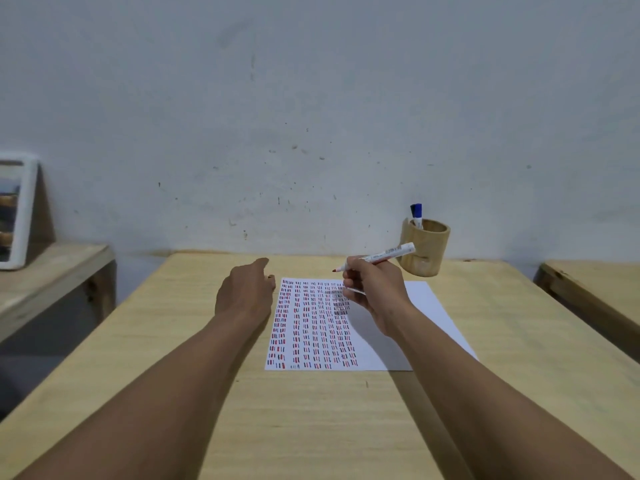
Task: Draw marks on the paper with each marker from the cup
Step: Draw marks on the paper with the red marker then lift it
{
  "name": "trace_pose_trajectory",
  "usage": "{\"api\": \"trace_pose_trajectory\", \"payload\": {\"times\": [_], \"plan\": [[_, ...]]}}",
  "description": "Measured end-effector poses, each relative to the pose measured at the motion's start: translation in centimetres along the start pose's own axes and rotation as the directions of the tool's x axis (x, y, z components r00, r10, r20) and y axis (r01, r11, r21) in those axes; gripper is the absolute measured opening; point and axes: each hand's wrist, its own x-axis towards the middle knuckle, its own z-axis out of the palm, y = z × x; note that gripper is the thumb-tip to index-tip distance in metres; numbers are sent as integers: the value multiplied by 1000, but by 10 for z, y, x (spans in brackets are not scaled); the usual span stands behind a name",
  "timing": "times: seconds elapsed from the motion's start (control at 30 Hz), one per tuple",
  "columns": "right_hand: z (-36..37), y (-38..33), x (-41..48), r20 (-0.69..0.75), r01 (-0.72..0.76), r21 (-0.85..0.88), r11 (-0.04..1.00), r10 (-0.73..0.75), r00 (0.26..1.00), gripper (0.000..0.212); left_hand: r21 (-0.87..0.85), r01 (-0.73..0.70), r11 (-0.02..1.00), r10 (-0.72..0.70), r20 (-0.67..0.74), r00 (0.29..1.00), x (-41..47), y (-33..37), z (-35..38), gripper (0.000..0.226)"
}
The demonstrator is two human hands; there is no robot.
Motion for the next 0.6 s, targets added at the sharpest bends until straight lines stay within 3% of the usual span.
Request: {"api": "trace_pose_trajectory", "payload": {"times": [0.1,0.23,0.37,0.6], "plan": [[-10,0,1,2,81,-153,985,-81,997,11,34,2,999,-3,24,1000,-15,-4,-3,41],[-22,6,3,-35,168,-520,838,-217,975,24,55,-34,998,24,170,985,-32,-18,-6,45],[-28,17,-2,-50,164,-589,791,-238,970,26,222,-135,966,66,294,953,-34,-30,-3,50],[-28,26,-3,-34,164,-669,725,-250,968,28,259,-163,952,79,308,948,-33,-32,1,53]]}}
